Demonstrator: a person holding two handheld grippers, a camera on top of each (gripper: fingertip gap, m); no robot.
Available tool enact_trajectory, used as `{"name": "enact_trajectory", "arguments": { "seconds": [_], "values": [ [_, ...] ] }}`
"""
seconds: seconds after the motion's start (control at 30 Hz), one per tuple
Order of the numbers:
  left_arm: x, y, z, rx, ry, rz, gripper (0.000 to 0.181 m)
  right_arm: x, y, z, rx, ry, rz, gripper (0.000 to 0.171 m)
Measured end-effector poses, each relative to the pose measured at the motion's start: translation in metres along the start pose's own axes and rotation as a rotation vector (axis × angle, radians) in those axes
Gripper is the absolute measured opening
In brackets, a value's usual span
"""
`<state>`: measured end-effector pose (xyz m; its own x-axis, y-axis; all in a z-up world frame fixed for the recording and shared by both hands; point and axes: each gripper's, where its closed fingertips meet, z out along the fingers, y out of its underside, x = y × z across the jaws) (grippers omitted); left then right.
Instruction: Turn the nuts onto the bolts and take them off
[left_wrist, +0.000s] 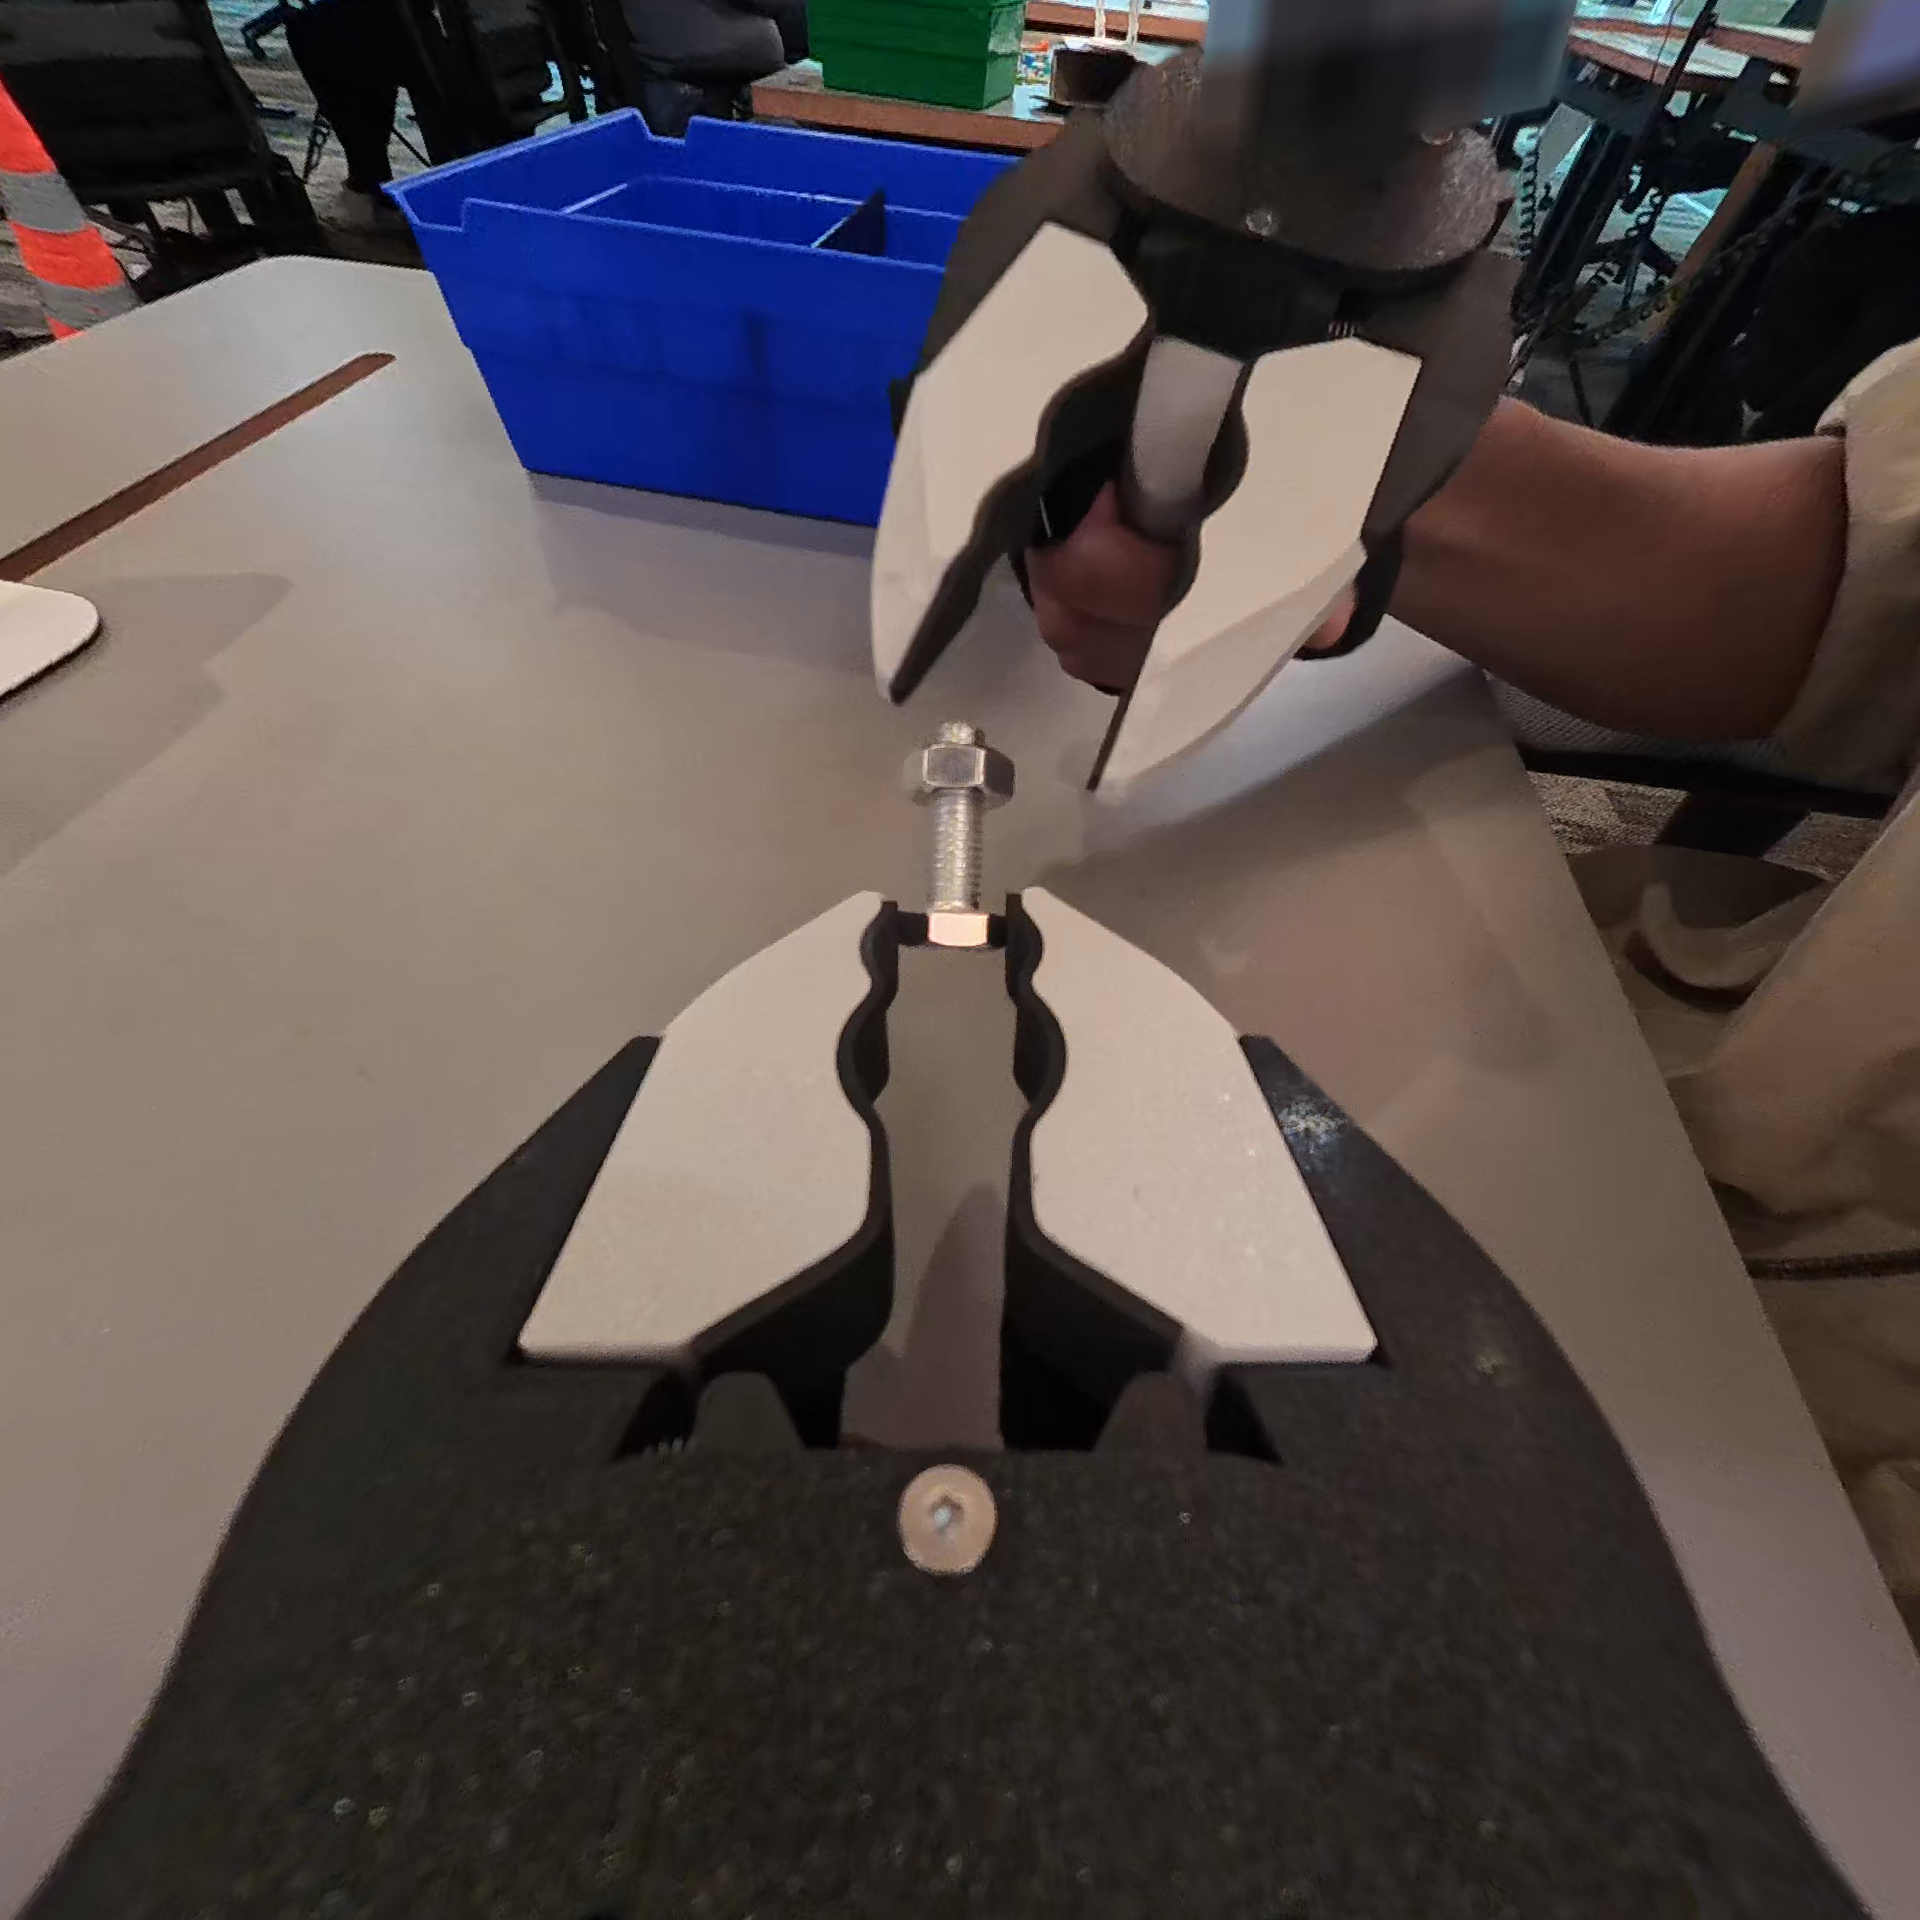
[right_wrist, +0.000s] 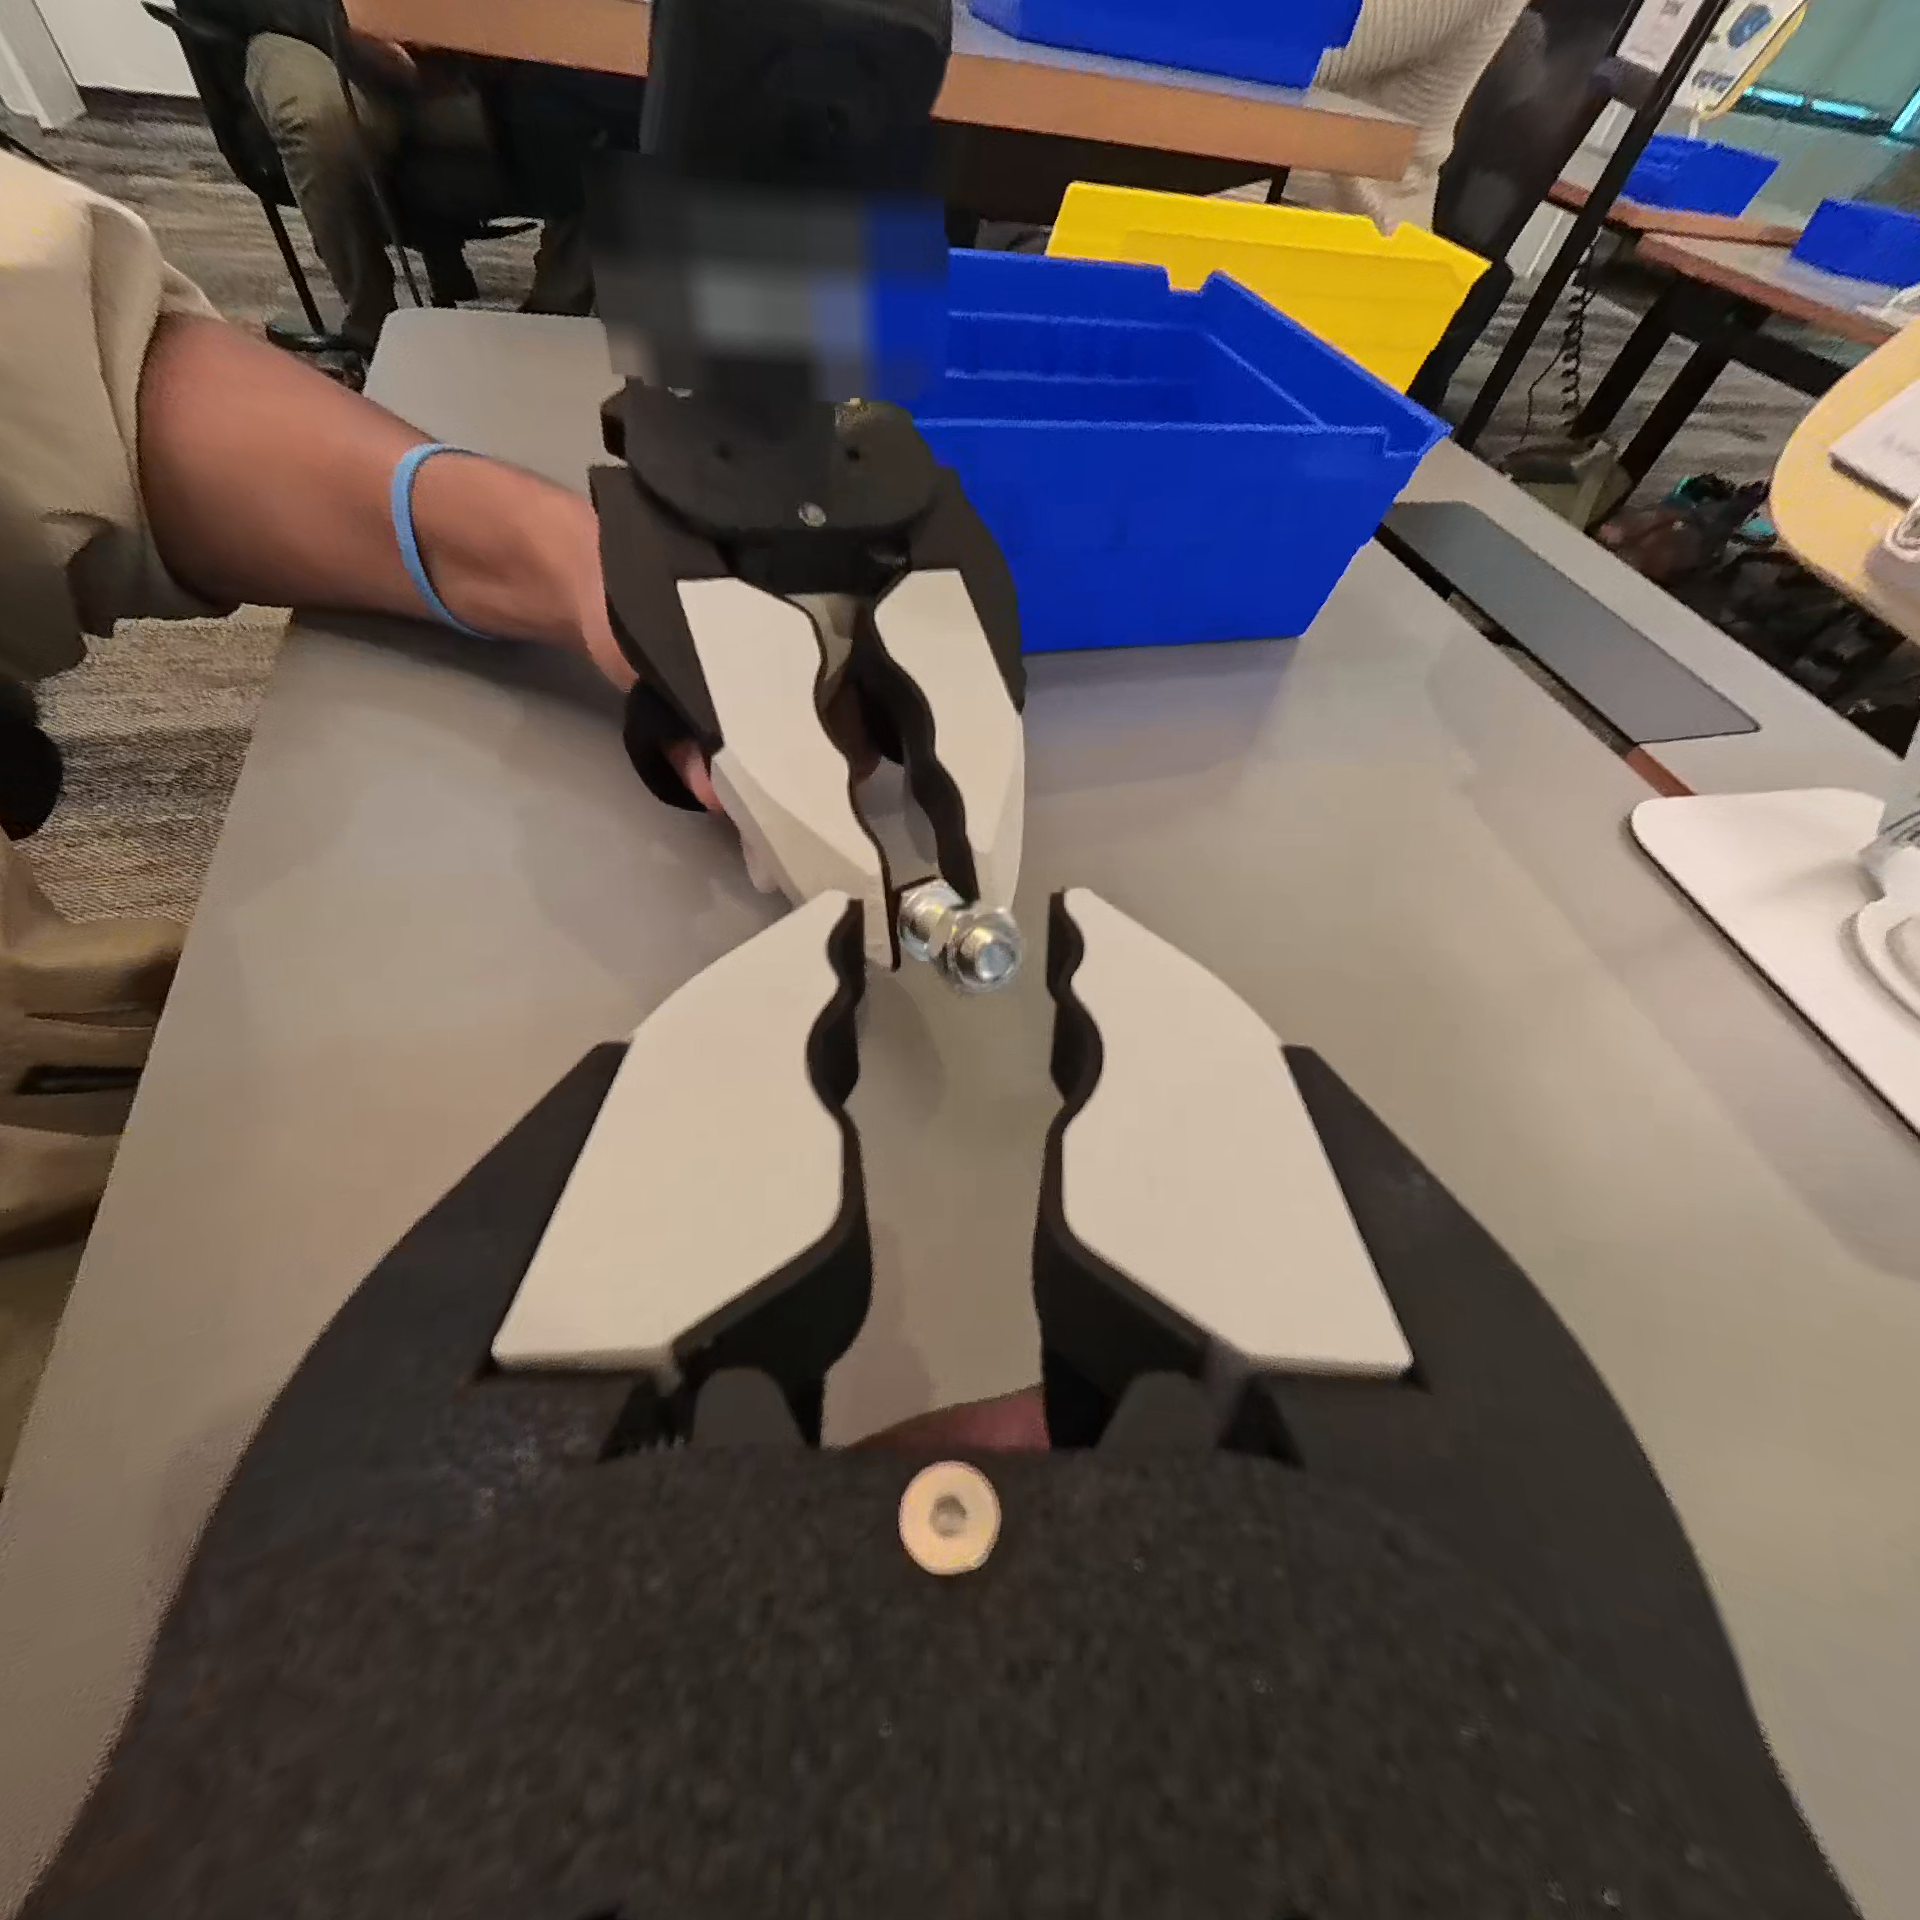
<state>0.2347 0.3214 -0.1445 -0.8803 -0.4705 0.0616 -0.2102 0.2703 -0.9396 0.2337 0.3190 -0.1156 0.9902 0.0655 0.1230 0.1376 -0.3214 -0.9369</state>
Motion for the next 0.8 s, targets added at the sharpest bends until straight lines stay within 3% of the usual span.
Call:
{"name": "enact_trajectory", "arguments": {
  "seconds": [0.4,0.8],
  "values": [
    [0.014,-0.003,-0.001,-0.014,0.048,0.033,0.019,-0.026,0.0,-0.001,0.037,-0.161,-0.079,0.035],
    [0.018,-0.017,-0.008,0.058,0.104,-0.044,0.019,-0.021,-0.007,-0.008,0.056,-0.121,-0.123,0.036]
  ]
}}
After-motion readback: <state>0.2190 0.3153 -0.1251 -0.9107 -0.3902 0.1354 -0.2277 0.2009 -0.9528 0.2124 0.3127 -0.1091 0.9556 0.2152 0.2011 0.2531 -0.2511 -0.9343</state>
